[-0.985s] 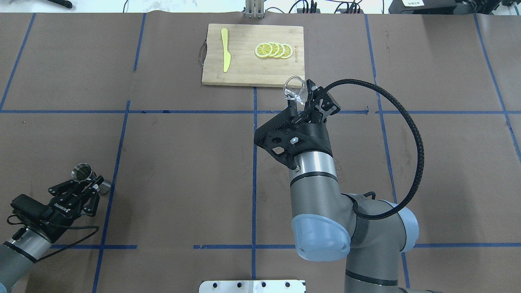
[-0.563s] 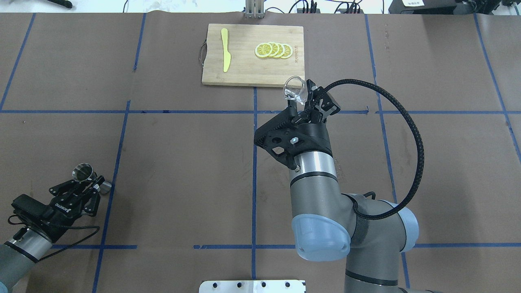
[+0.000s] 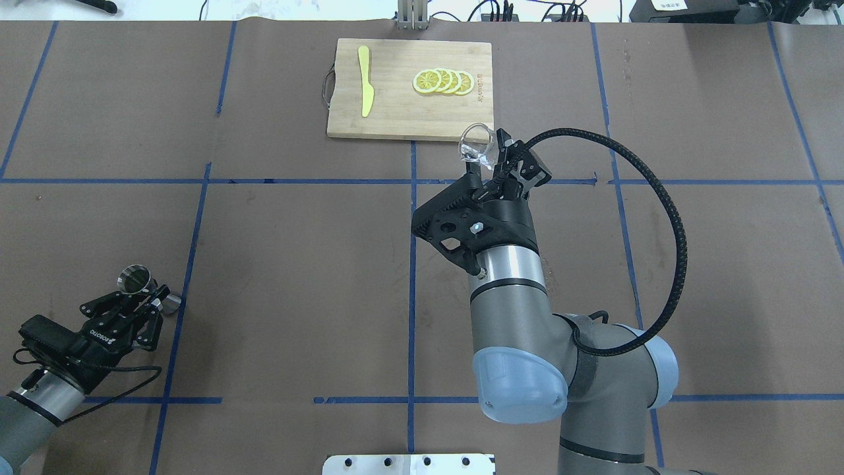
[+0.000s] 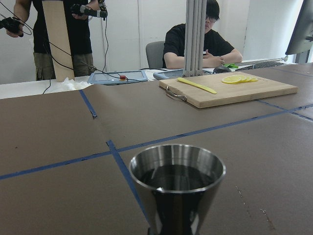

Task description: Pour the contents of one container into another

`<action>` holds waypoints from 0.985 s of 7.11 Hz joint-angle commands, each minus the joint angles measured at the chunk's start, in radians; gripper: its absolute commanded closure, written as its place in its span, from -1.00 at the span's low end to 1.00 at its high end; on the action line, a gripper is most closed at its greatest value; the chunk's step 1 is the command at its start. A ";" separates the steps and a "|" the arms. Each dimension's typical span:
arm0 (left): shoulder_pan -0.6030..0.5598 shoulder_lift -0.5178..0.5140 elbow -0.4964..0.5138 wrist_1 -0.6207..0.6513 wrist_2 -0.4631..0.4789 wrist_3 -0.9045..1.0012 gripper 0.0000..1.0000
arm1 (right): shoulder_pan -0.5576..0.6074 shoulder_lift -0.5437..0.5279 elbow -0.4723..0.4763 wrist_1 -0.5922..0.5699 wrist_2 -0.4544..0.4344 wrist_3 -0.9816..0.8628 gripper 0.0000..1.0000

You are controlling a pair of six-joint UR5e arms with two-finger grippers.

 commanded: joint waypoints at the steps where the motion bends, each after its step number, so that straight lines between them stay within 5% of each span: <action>1: 0.000 -0.001 0.001 0.000 0.000 -0.002 0.73 | 0.000 0.000 0.000 0.000 0.000 0.000 1.00; 7: 0.002 0.001 0.013 -0.002 0.000 -0.014 0.53 | 0.000 0.000 0.000 0.000 0.000 0.000 1.00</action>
